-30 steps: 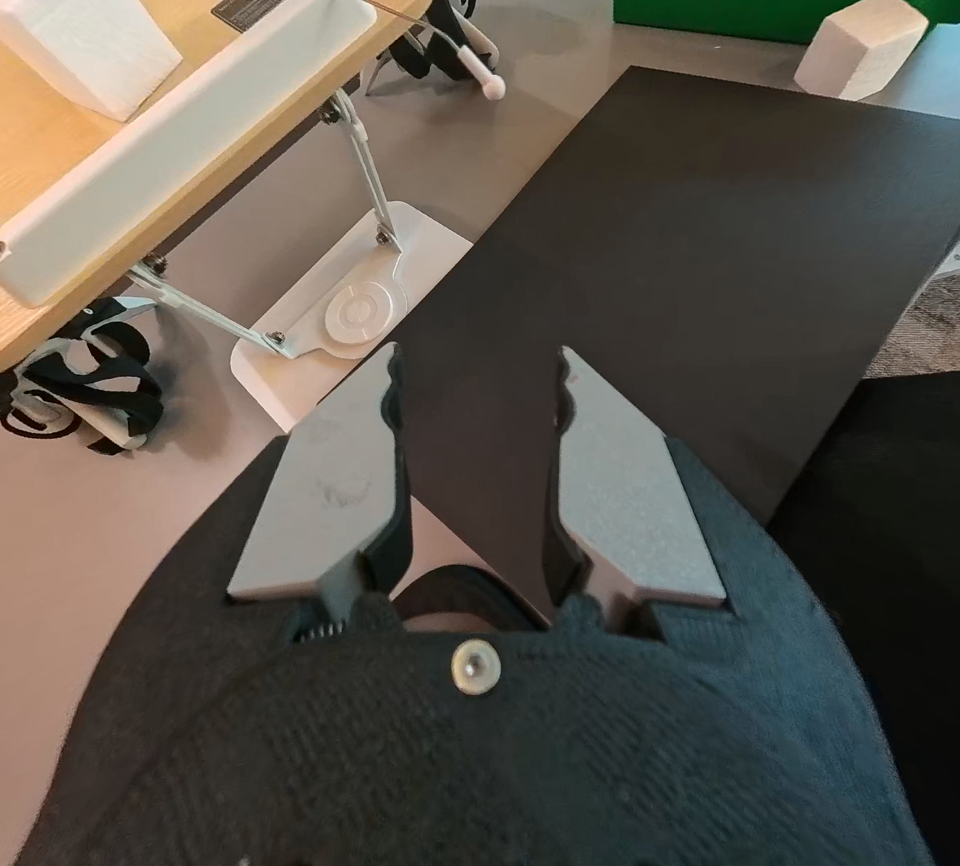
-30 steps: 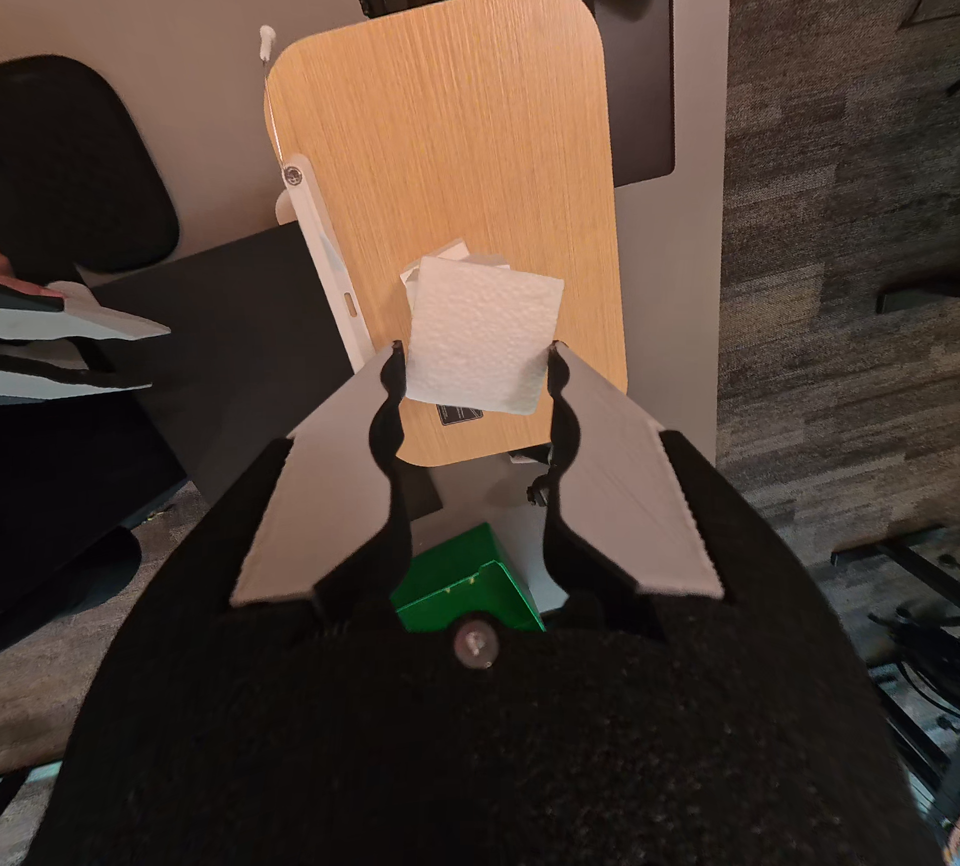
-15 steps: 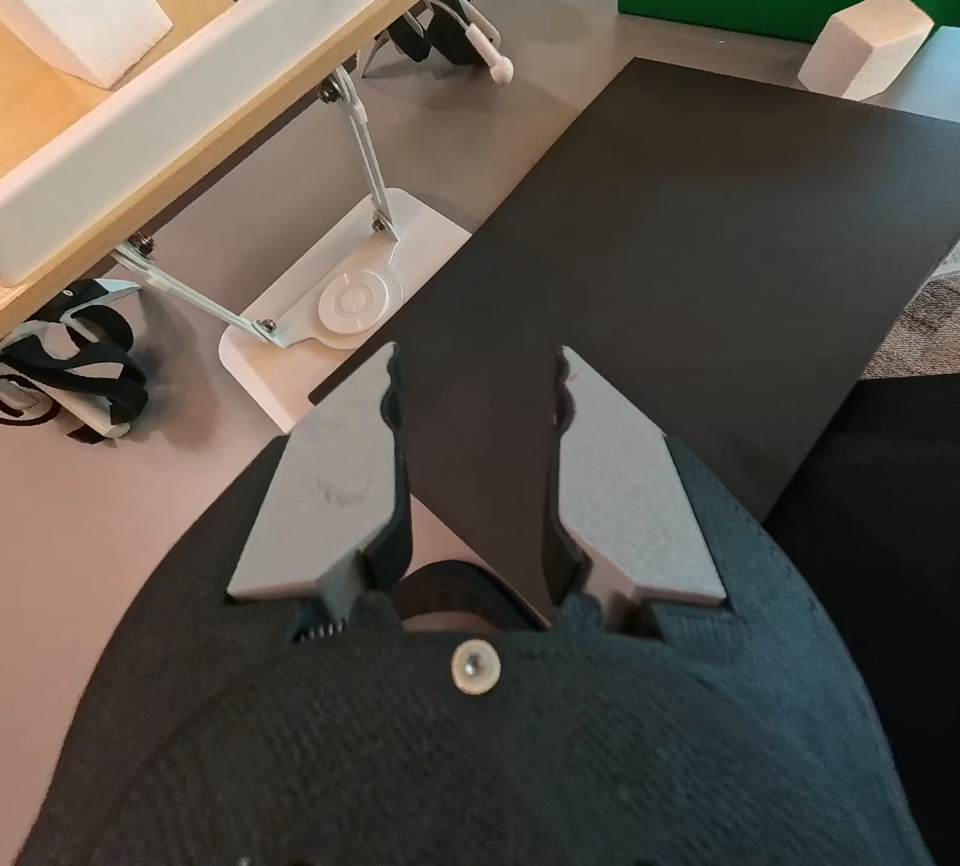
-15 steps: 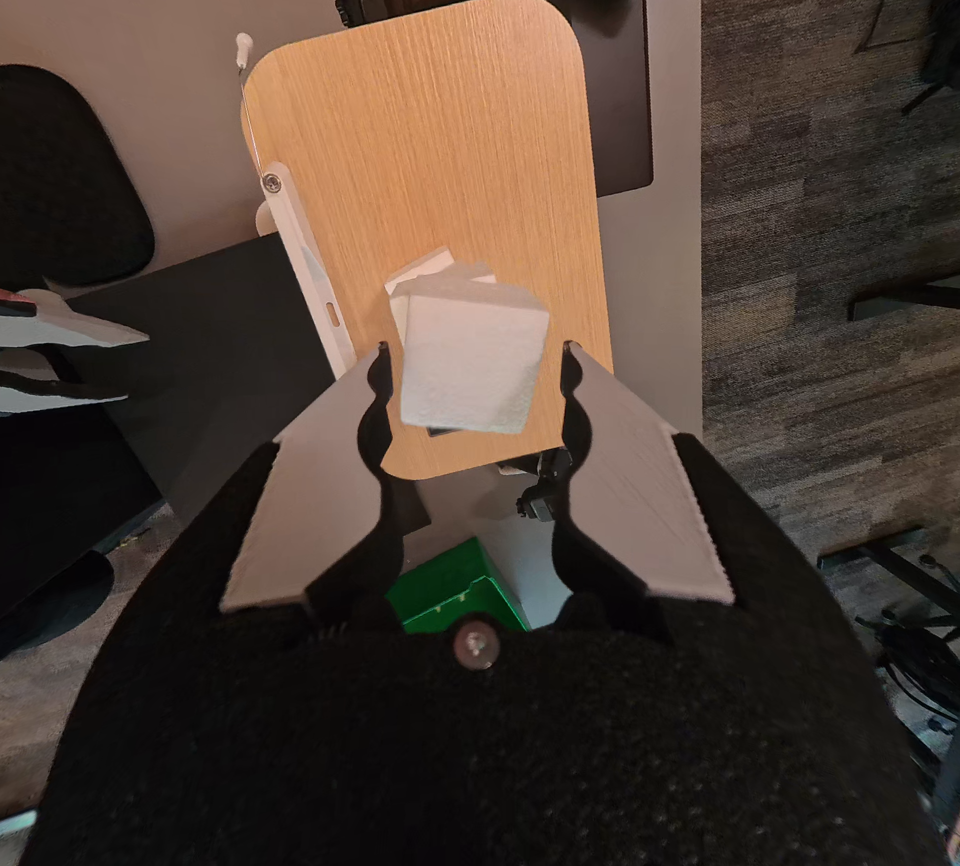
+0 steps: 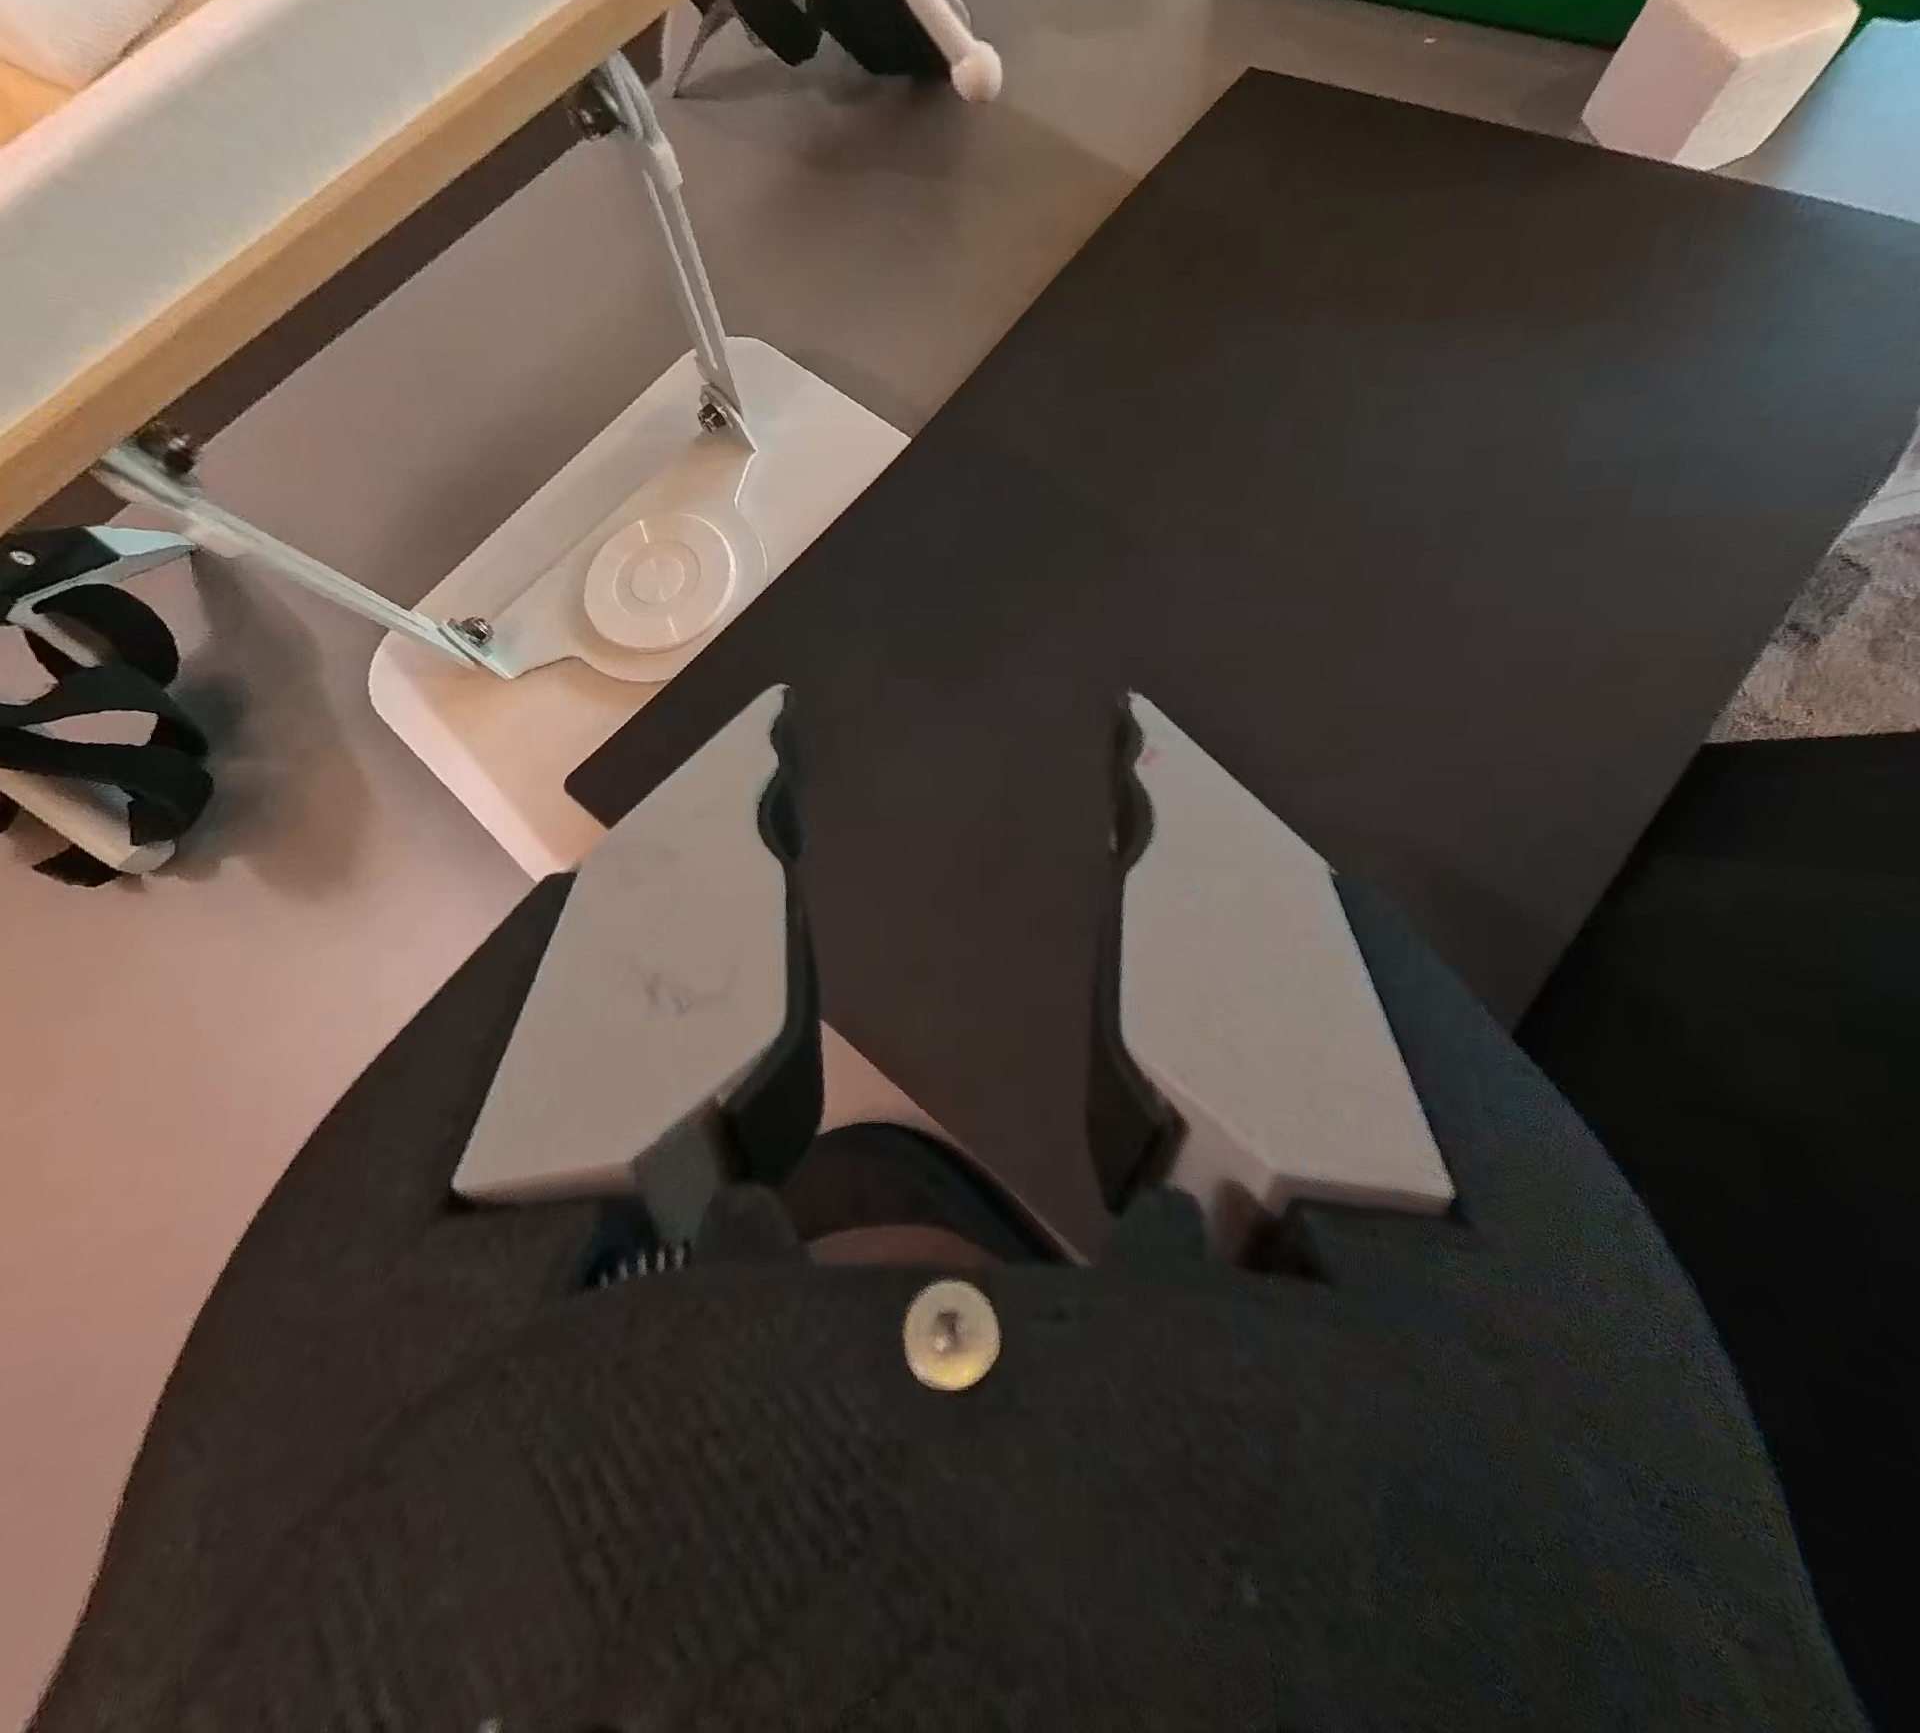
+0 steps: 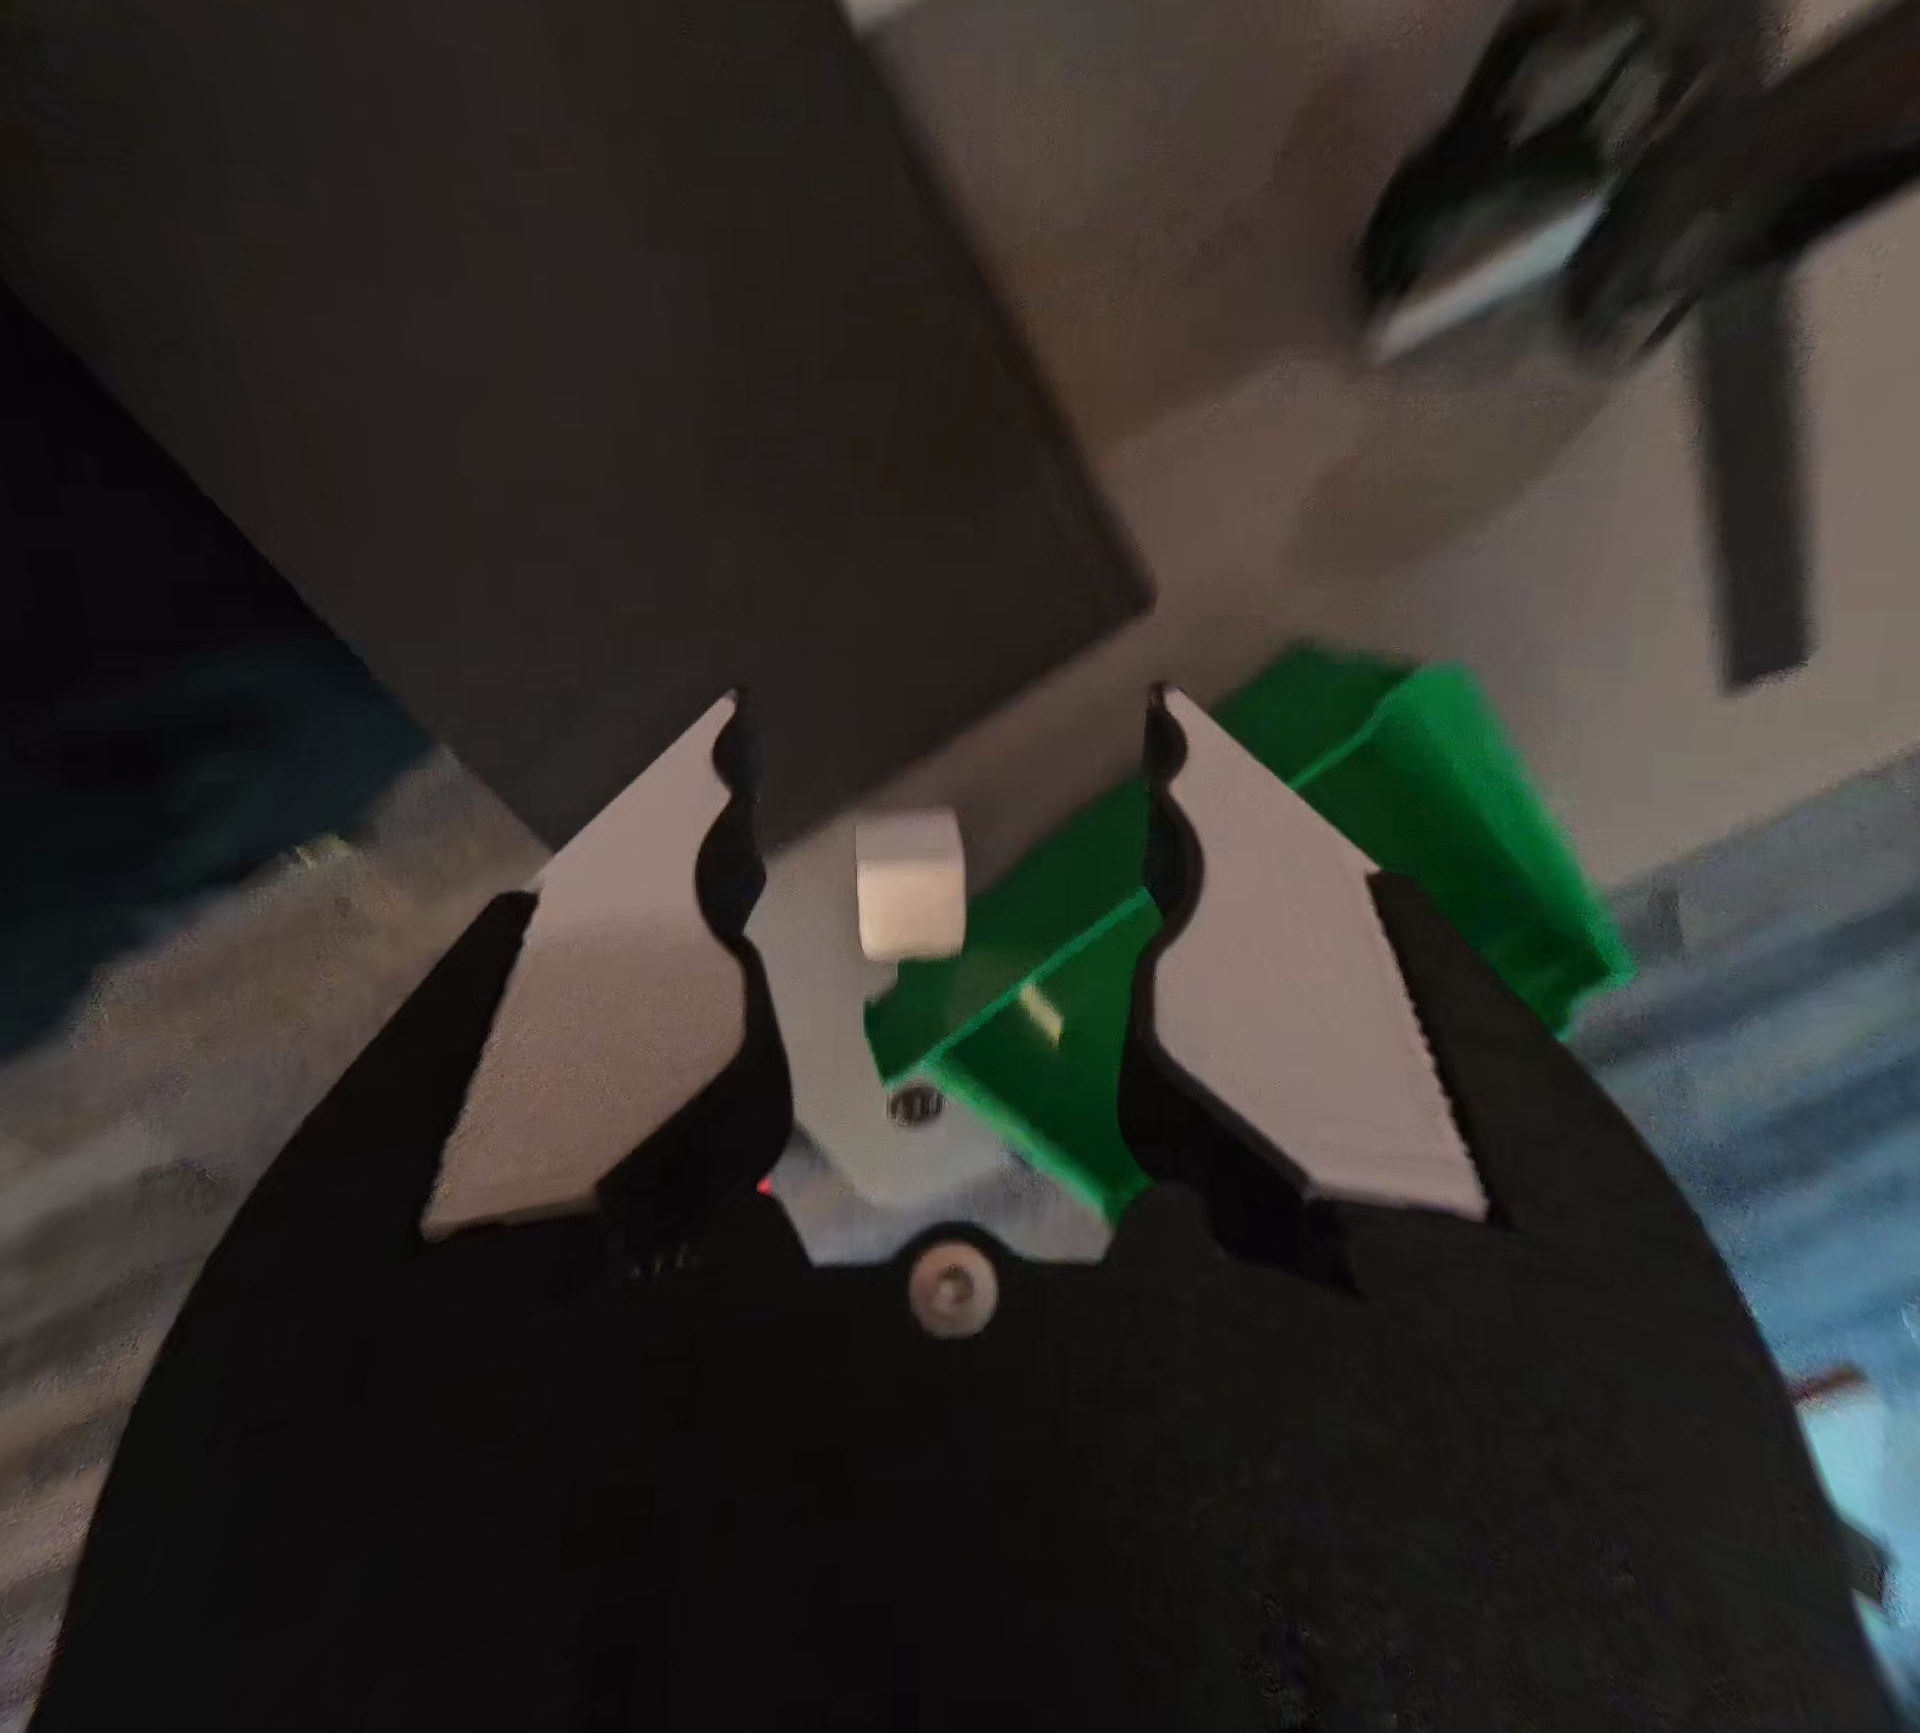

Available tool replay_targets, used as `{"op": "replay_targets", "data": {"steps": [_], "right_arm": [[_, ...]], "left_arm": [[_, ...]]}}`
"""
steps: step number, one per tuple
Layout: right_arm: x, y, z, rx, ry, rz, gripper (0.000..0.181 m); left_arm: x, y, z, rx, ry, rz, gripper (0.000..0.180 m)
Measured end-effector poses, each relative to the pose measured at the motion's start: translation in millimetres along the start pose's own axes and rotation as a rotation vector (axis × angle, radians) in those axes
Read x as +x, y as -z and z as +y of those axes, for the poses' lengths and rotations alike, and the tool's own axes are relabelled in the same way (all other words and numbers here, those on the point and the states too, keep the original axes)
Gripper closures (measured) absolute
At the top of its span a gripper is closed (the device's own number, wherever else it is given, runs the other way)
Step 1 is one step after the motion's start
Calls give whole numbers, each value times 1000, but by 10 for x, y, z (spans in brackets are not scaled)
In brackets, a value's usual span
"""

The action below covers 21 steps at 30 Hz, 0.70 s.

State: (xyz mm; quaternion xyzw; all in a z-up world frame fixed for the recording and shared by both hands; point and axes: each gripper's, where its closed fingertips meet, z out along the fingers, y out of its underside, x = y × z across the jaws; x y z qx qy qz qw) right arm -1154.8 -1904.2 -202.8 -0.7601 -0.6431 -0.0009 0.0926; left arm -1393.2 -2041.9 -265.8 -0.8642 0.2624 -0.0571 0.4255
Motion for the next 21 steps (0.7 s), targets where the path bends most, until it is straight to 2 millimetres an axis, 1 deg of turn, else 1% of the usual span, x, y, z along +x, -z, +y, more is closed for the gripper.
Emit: {"op": "replay_targets", "data": {"steps": [1, 2, 3, 4, 6, 8, 9, 11, 12, 13, 14, 17, 19, 21], "right_arm": [[-100, -228, 316, -59, 13, 7, 112], [-205, -413, 569, -89, 31, 2, 120], [-283, -566, 783, -110, 46, -1, 131], [-342, -694, 948, -123, 48, -6, 132], [-374, -913, 1228, -169, 41, -5, 124], [-318, -1095, 1446, -241, 53, 14, 111], [-265, -1171, 1513, -268, 61, 30, 109], [-137, -1310, 1629, -334, 71, 67, 115], [-127, -1379, 1663, -358, 75, 55, 115], [-132, -1431, 1646, -360, 92, 46, 125], [-134, -1472, 1623, -362, 113, 45, 129], [-158, -1562, 1688, -441, 116, 28, 126], [-189, -1610, 1698, -448, 119, 15, 122], [-215, -1621, 1704, -449, 109, -5, 125]], "left_arm": [[15, -18, 8, -10, -9, -1, 123], [28, -35, 21, -21, -18, -3, 122], [50, -52, 37, -33, -26, -2, 122], [75, -66, 56, -46, -32, 1, 122], [120, -86, 96, -68, -49, 6, 121], [150, -91, 115, -82, -72, 3, 119], [175, -90, 110, -85, -86, 9, 117], [231, -77, 57, -73, -111, 25, 110], [260, -67, 14, -60, -125, 35, 108], [287, -59, -32, -46, -140, 45, 107], [310, -52, -75, -34, -156, 51, 106], [376, -48, -152, -9, -183, 70, 106], [411, -57, -142, -11, -188, 79, 106], [441, -64, -105, -17, -192, 87, 106]]}}
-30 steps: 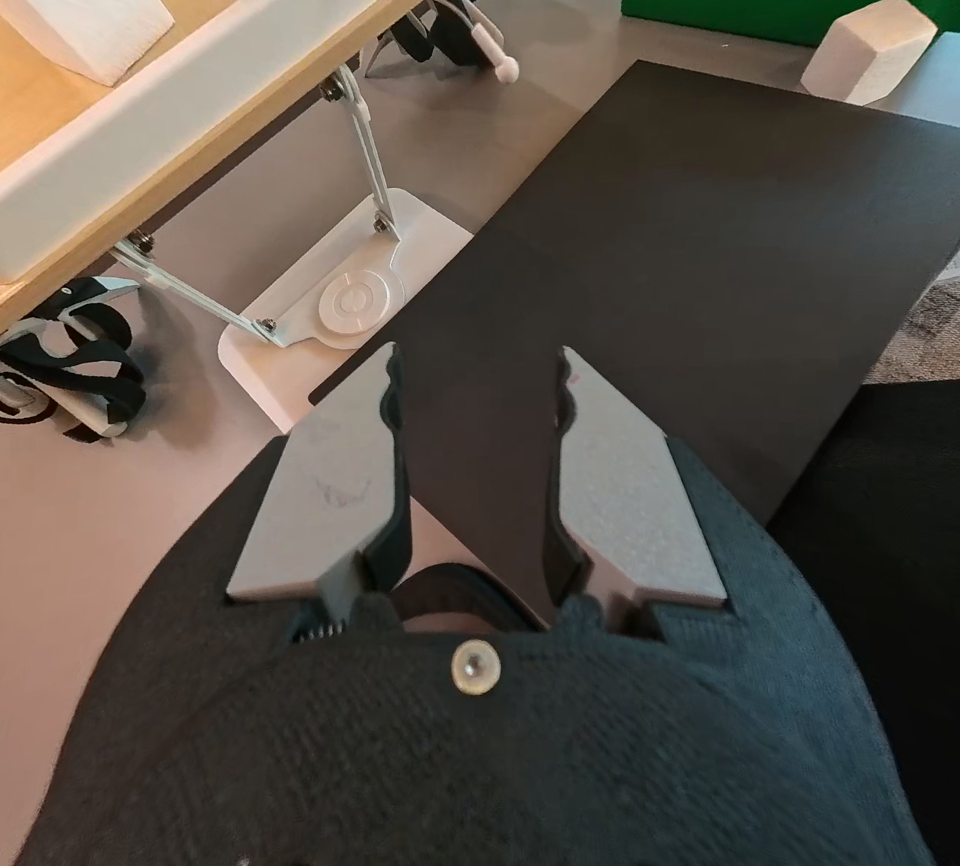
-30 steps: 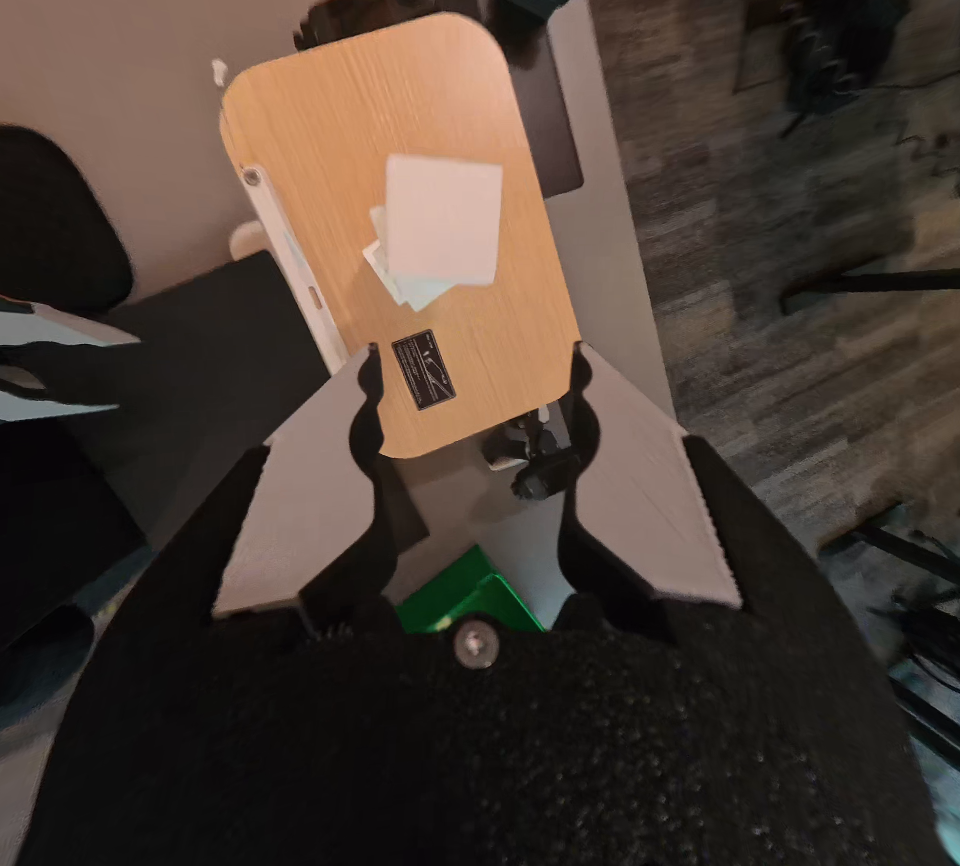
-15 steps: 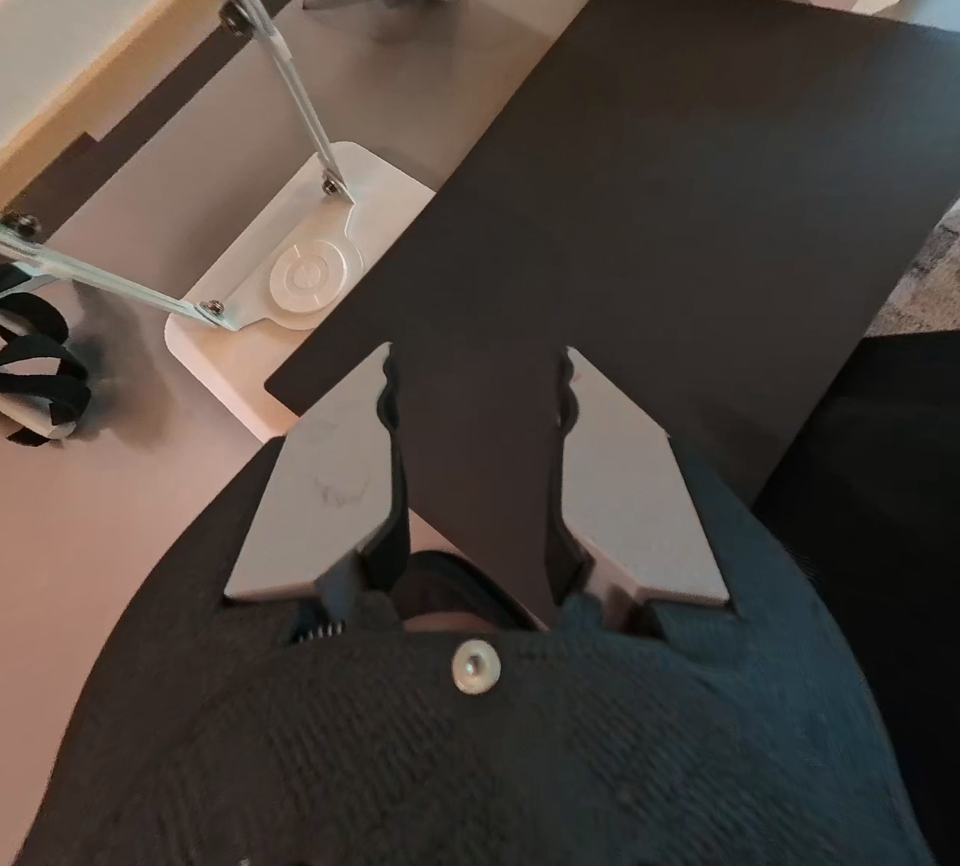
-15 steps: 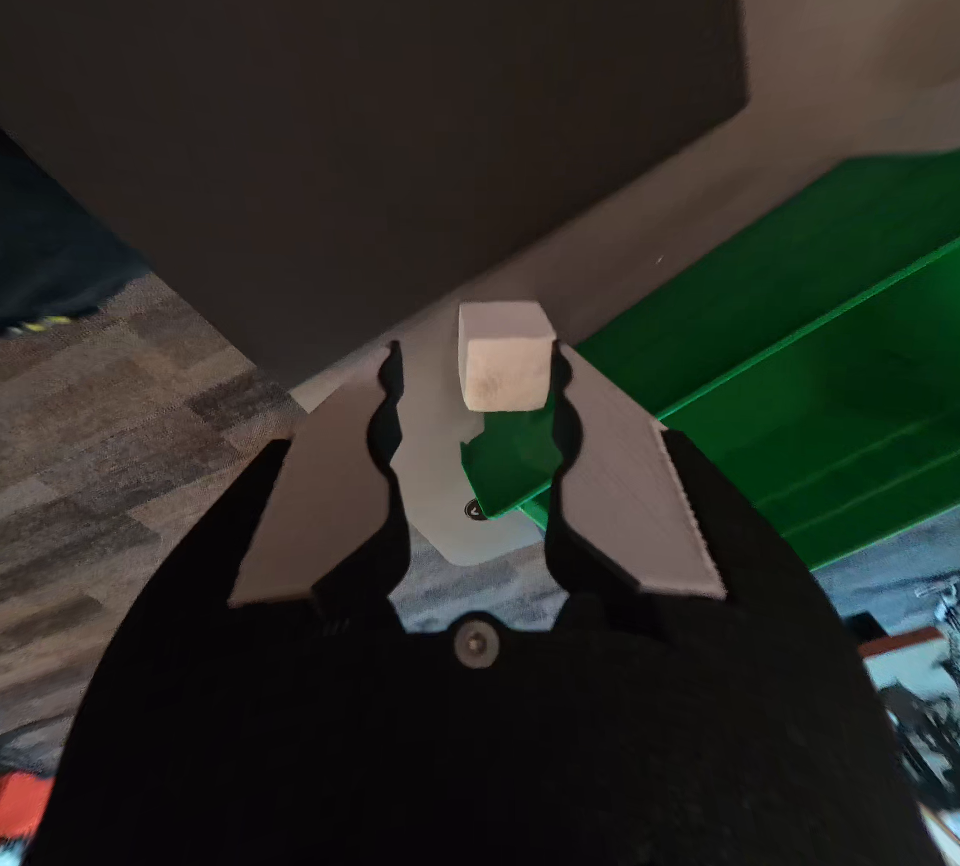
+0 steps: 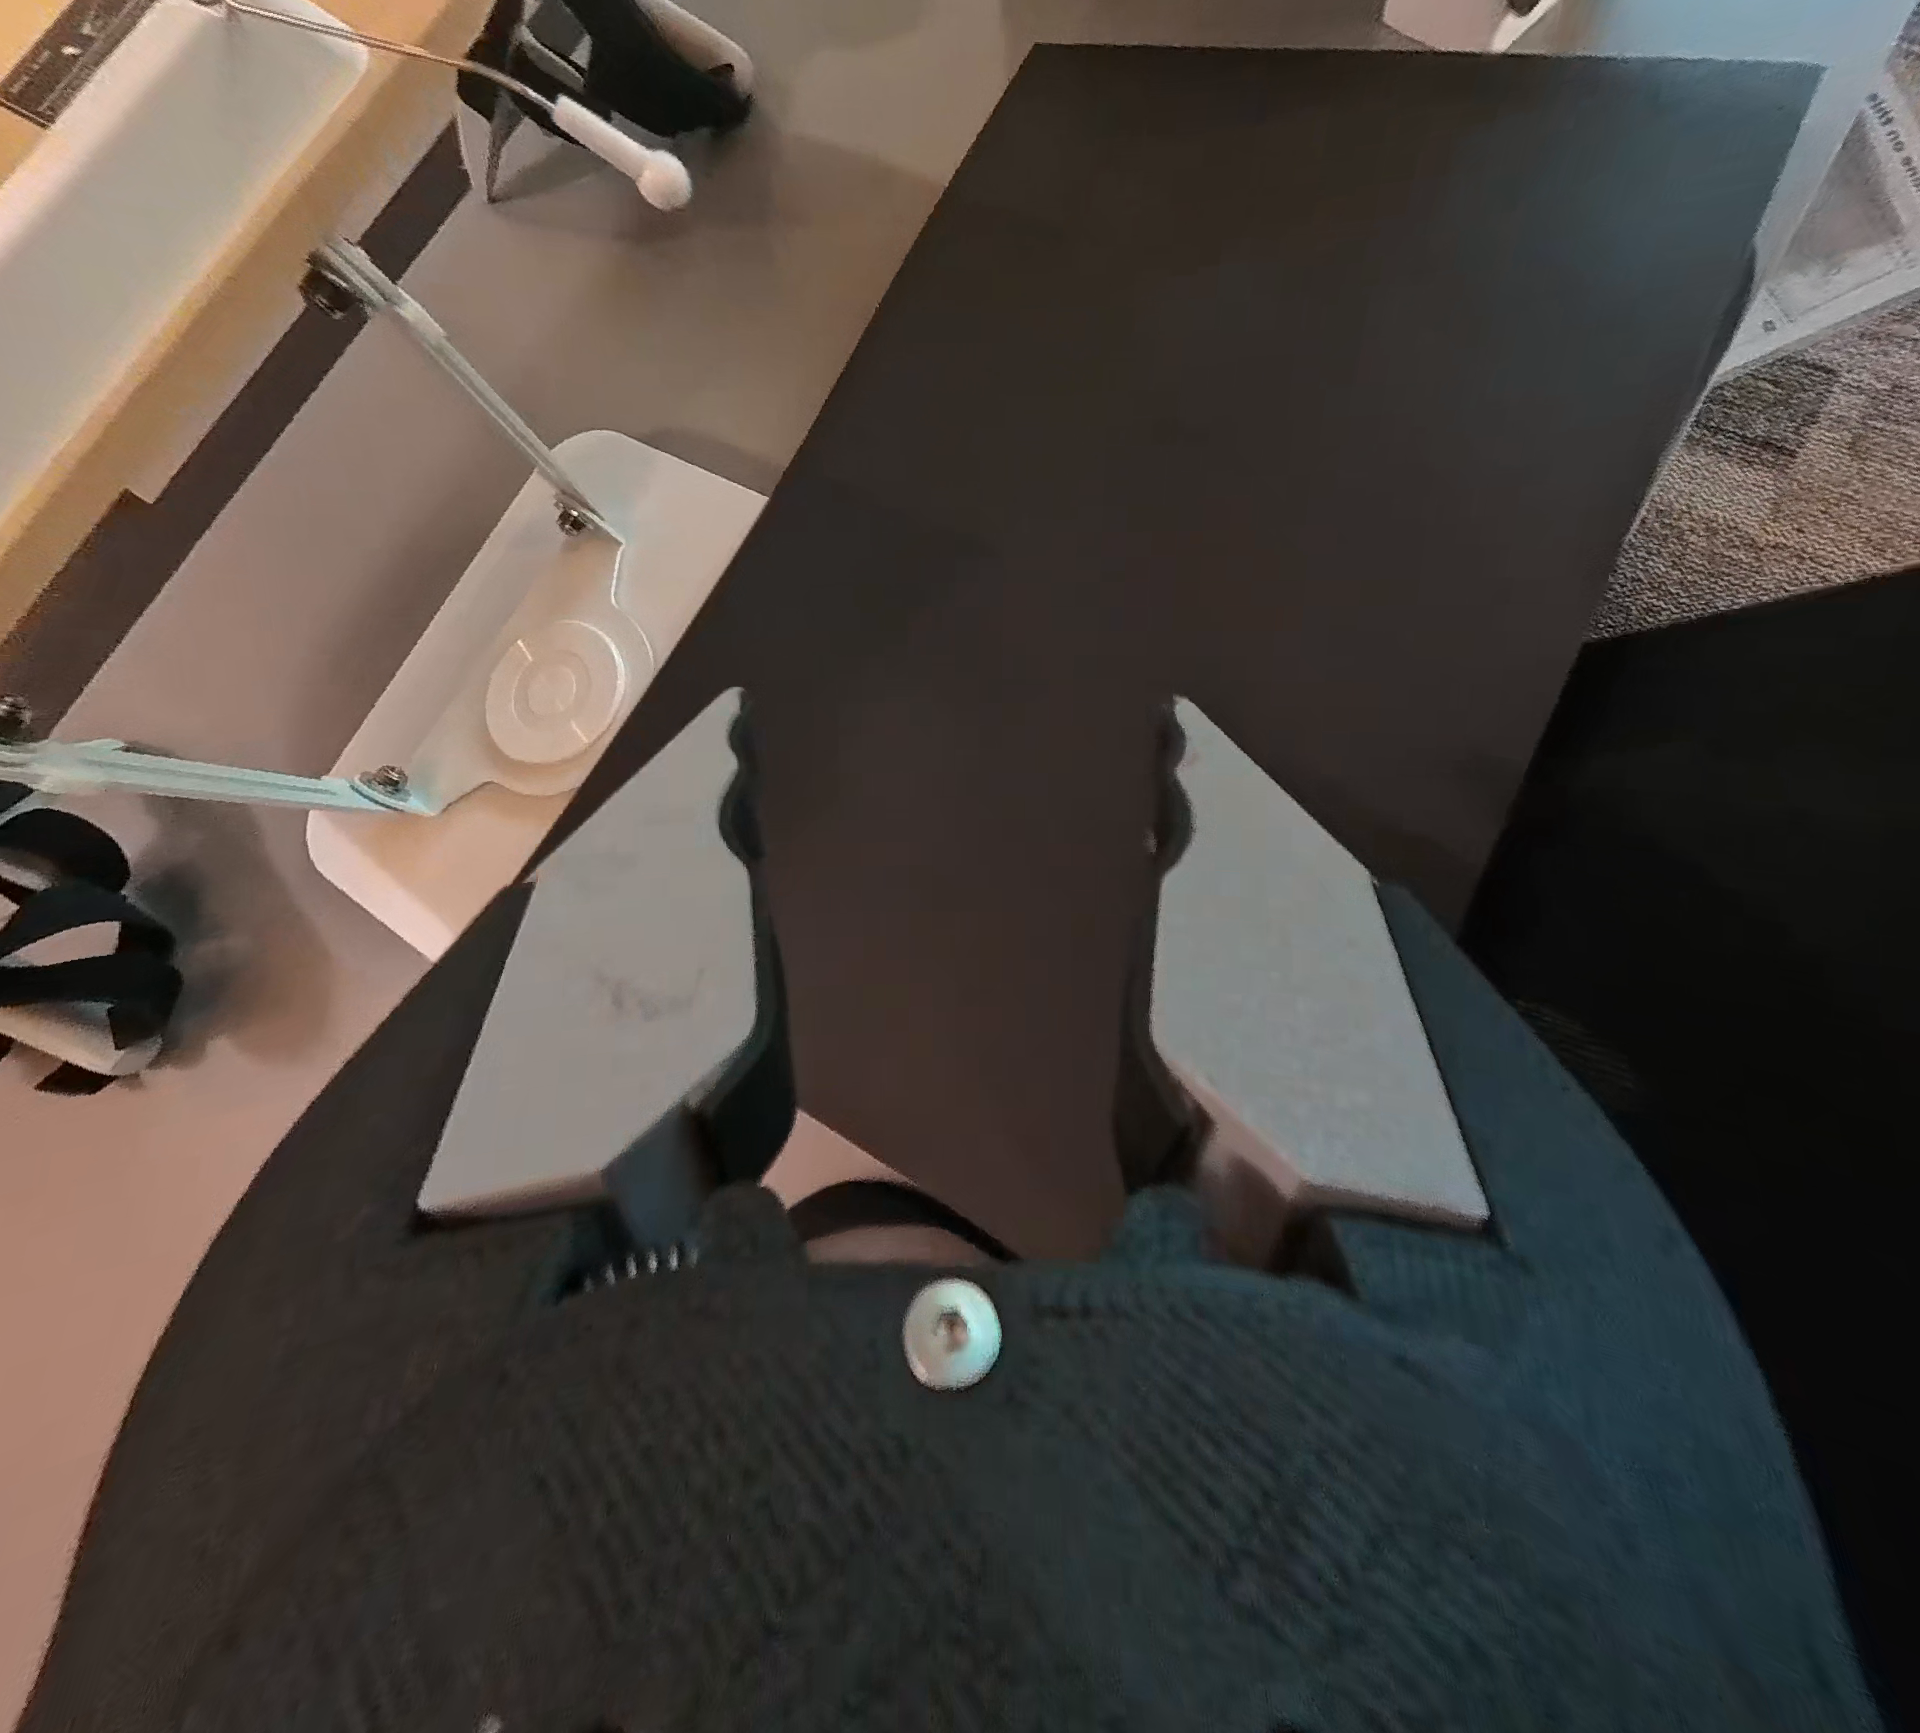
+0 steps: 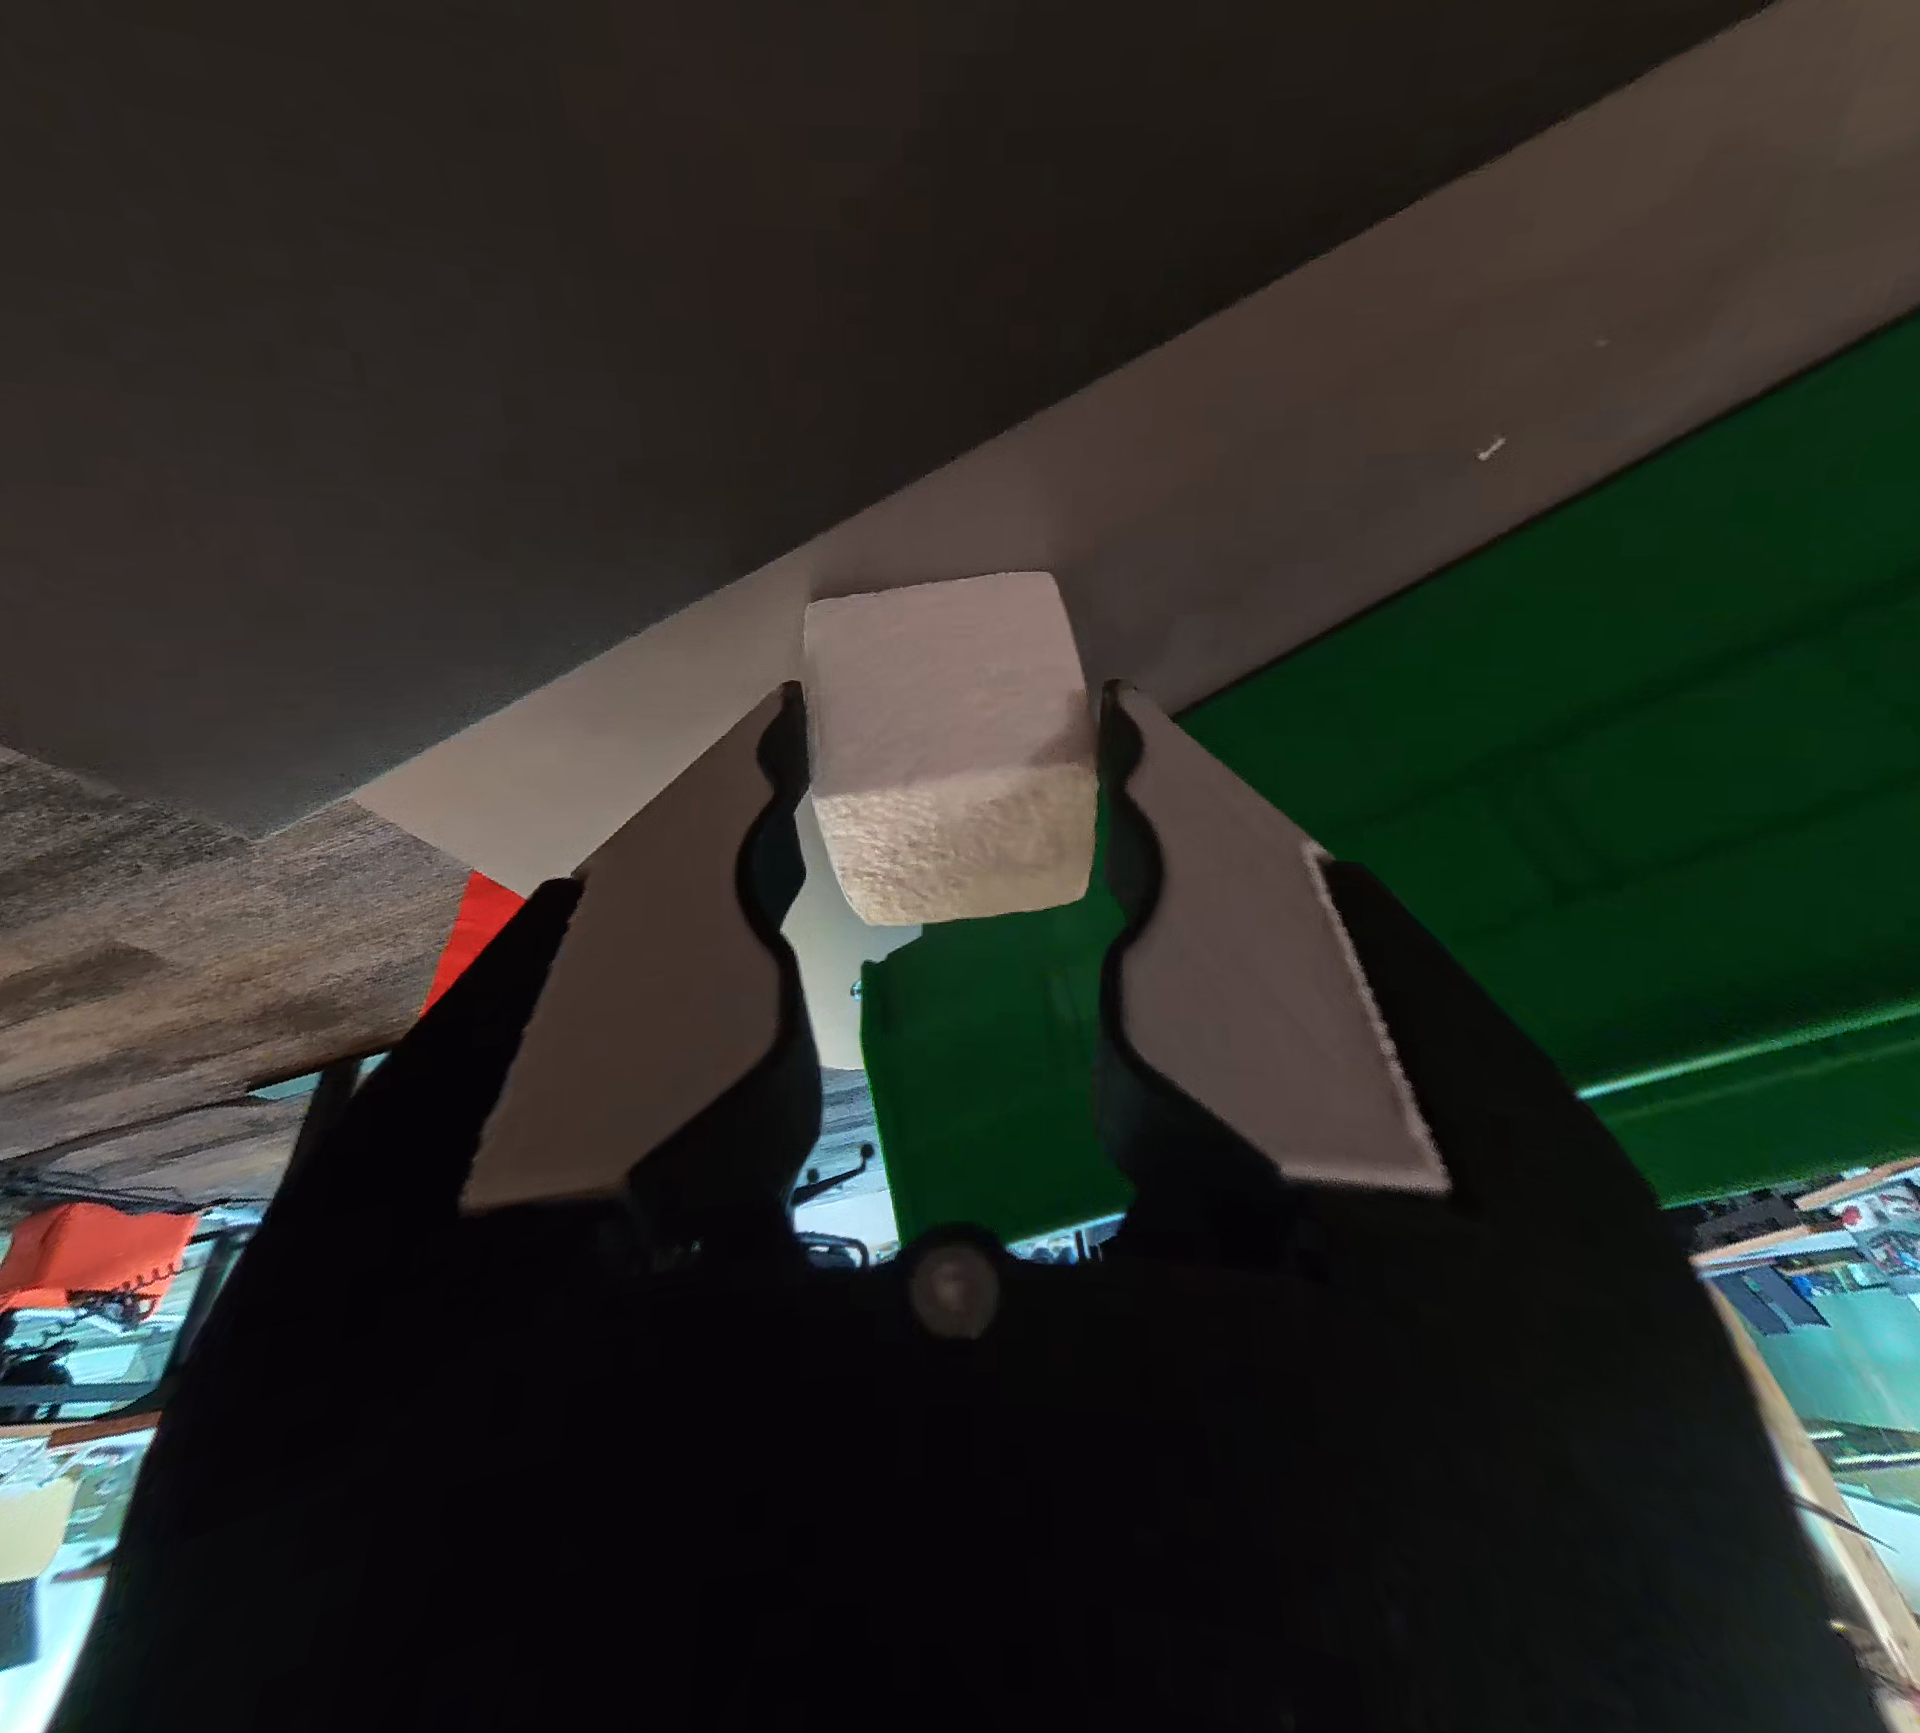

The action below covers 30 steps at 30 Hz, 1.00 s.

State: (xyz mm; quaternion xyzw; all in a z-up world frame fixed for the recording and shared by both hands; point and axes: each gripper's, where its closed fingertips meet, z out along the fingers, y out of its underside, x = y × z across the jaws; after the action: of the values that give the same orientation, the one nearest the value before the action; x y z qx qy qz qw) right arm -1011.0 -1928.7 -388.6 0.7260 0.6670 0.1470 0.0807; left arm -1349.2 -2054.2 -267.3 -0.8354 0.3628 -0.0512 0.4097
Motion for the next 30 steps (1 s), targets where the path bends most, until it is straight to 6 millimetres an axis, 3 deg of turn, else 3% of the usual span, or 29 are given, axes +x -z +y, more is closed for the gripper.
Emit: {"op": "replay_targets", "data": {"steps": [3, 5, 7, 9, 12, 14, 17, 20, 24, 30], "right_arm": [[-14, 91, 26, 0, -58, -57, 125], [33, 375, -88, 120, -161, -76, 126], [33, 869, -365, 365, -324, -164, 125], [-42, 1544, -756, 692, -447, -324, 126], [-323, 2525, -1299, 1110, -485, -647, 126], [-570, 2877, -1550, 1209, -435, -803, 126], [-834, 3053, -1811, 1219, -376, -892, 126], [-936, 3080, -1938, 1207, -367, -950, 126], [-1069, 3149, -2001, 1199, -359, -1114, 126], [-1205, 3073, -2026, 1131, -340, -1161, 126]], "left_arm": [[38, 3, 21, -3, -11, 9, 106], [41, 27, -14, 11, -18, 9, 106], [49, 50, -84, 35, -19, 20, 106], [42, 65, -192, 61, -40, 21, 104], [13, 86, -408, 113, -87, 11, 104], [-7, 98, -545, 146, -116, 2, 101], [-24, 125, -662, 173, -163, -6, 96], [-3, 183, -698, 201, -201, 2, 95], [123, 218, -702, 230, -274, 35, 95], [243, 249, -754, 267, -344, 57, 99]]}}
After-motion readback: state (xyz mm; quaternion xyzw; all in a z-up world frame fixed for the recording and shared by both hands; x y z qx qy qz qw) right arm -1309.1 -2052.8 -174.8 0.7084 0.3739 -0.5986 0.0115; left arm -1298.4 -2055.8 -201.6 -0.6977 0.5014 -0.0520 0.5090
